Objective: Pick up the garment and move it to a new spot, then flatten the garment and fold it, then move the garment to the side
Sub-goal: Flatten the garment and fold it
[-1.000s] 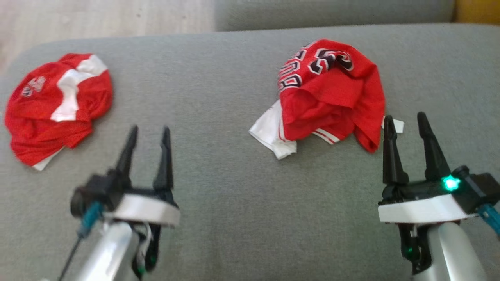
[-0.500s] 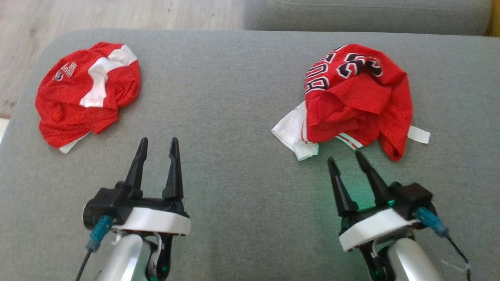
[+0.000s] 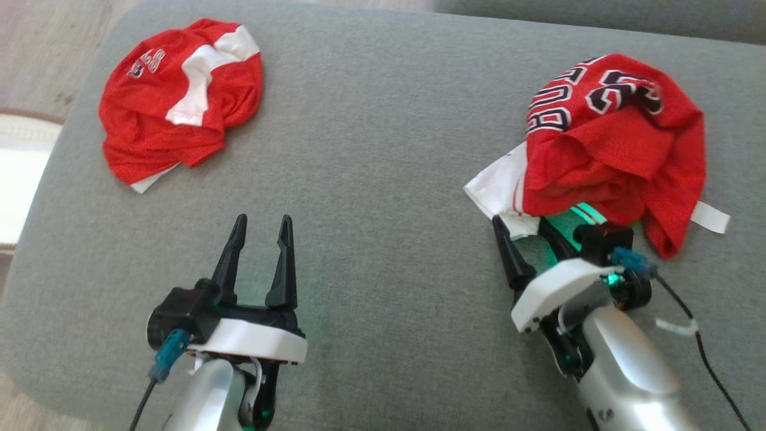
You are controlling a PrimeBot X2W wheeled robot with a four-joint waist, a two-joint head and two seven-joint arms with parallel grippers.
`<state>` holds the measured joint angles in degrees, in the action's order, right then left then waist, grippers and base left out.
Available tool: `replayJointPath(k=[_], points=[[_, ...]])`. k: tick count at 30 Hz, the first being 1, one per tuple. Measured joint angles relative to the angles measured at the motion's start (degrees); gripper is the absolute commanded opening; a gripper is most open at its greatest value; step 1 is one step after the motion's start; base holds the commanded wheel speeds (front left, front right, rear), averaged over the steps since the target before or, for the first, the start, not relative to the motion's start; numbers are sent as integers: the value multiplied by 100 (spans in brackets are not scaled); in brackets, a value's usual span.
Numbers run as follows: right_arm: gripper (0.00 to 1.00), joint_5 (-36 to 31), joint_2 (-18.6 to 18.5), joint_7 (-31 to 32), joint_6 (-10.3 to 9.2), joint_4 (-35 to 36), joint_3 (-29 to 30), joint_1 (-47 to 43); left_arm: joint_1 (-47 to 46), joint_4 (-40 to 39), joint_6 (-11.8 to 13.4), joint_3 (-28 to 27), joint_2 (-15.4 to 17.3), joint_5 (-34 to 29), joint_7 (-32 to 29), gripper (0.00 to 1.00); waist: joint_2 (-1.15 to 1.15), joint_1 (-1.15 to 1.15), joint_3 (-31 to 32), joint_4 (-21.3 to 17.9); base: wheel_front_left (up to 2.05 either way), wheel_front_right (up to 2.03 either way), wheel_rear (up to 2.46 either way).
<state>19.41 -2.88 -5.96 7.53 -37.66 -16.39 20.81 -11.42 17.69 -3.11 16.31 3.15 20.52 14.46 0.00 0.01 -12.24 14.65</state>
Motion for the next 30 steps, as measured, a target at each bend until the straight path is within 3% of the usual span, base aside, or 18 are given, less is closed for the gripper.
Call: replayJointPath(k=[1,2,3,10,14,19,20,21,26,30], points=[[100,71,-7,0,0,-101,-34,93,-7,14,-13,0,-16,0,0,100,0,0,-23,43,0,0,0],[75,133,-13,-9,0,-190,-65,194,-14,33,-45,0,-22,0,0,100,0,0,-42,84,0,0,0],[0,182,-19,-31,0,-265,-89,308,-21,55,-47,1,-27,0,0,100,0,0,-57,121,0,0,0],[0,492,-70,-471,0,-559,-606,931,-124,70,-51,-31,-41,2,0,100,0,0,-48,299,0,0,0],[0,1210,-109,-743,0,86,-1443,1167,-121,55,-41,-46,-45,71,0,100,0,0,11,336,0,0,0],[0,1793,-107,-839,0,704,-1855,1347,-114,52,-36,-101,-47,194,0,100,0,-1,80,334,0,0,0],[37,1948,-109,-842,0,708,-1974,1356,-112,51,-35,-114,-47,194,0,100,0,-1,99,330,0,0,0],[100,2025,-108,-840,0,612,-2129,1355,-108,47,-34,-130,-47,194,0,100,0,-1,118,320,0,0,0],[100,2054,-109,-654,0,241,-3110,1296,-91,37,16,-169,-47,185,0,100,0,-1,189,229,0,0,0],[100,2101,-114,-665,0,81,-3160,1294,-86,21,16,-241,-47,148,0,100,0,-1,239,94,0,0,0]])
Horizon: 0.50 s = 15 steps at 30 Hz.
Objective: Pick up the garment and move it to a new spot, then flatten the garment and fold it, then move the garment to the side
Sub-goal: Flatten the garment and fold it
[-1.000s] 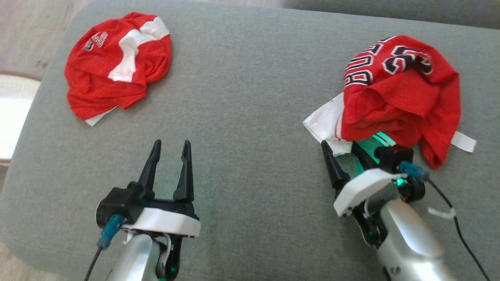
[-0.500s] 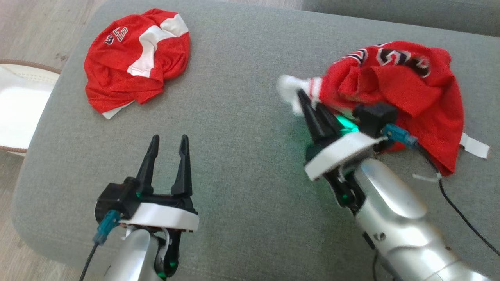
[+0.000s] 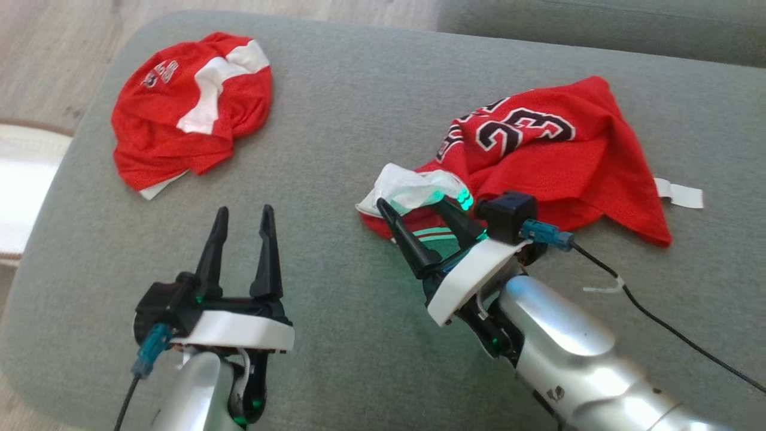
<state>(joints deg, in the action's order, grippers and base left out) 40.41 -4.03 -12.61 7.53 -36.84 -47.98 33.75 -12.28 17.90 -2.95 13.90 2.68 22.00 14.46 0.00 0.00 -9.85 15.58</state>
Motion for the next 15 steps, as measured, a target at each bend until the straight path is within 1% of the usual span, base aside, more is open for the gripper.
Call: replayJointPath(k=[3,6,11,15], points=[[100,-242,1,-59,0,-110,149,-10,36,-47,-1,-102,0,-40,0,100,0,0,45,-147,0,0,0],[100,-493,-53,-130,0,-54,571,-128,104,-81,-3,-122,0,-52,0,100,0,0,104,-316,0,0,0],[100,-1043,-388,-166,0,335,1570,-751,118,-166,-5,-164,0,-89,0,100,0,0,228,-601,0,0,0],[100,-1526,-421,-176,0,793,2520,-1457,183,-190,-5,-230,0,-89,0,100,0,0,316,-820,0,0,0]])
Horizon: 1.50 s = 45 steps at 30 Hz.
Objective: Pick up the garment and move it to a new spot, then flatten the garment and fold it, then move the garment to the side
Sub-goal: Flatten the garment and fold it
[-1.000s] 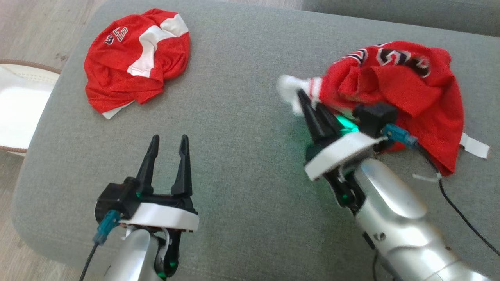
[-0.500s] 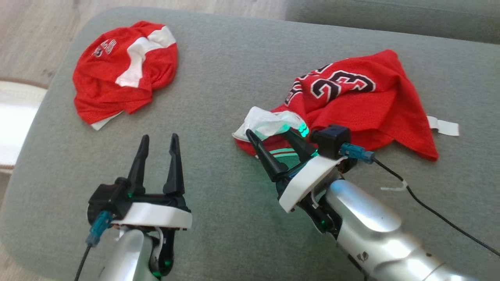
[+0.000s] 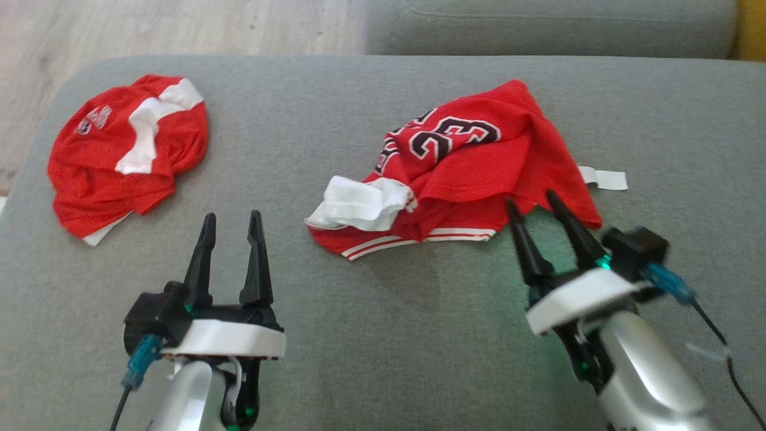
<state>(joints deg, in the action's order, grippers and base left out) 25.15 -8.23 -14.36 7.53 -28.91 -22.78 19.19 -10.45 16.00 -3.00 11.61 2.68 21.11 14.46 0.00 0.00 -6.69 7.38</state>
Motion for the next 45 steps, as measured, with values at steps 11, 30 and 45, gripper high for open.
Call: replayJointPath(k=[11,30,45], points=[[100,-768,430,-1,0,758,1066,-931,62,-43,-20,-5,0,-51,0,100,0,0,43,-364,0,0,0],[100,-240,465,354,0,325,605,-458,44,7,-54,193,0,3,0,100,0,1,-166,170,0,0,0],[100,449,461,622,0,-795,25,503,-1,51,-45,475,0,159,0,100,0,1,-490,855,0,0,0]])
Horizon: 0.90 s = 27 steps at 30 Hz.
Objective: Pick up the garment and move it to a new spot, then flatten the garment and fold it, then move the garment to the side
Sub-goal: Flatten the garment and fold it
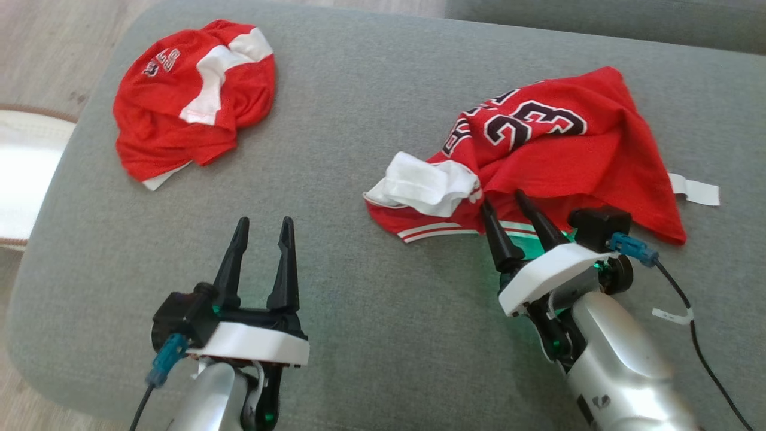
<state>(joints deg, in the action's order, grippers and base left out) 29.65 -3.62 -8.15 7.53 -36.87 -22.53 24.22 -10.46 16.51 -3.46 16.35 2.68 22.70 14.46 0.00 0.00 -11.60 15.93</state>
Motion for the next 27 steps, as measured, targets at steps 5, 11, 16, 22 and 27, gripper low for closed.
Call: replayJointPath(k=[5,11,16,22,27], points=[[100,189,-3,-148,0,-277,-5,163,-23,-25,3,24,0,4,0,100,0,0,-52,125,0,0,0],[100,147,-5,-350,0,-632,5,467,-23,-30,51,49,0,53,0,100,0,0,-110,176,0,0,0],[0,132,-10,-414,0,-977,-48,611,-23,-27,53,46,0,53,0,100,0,0,-134,135,0,0,0],[0,44,-12,-506,0,-1129,-118,765,-23,-22,53,18,0,51,0,100,0,0,-119,-34,0,0,0],[0,-342,-15,-575,0,-1133,243,803,-24,-18,52,-108,0,31,0,100,0,0,-16,-263,0,0,0]])
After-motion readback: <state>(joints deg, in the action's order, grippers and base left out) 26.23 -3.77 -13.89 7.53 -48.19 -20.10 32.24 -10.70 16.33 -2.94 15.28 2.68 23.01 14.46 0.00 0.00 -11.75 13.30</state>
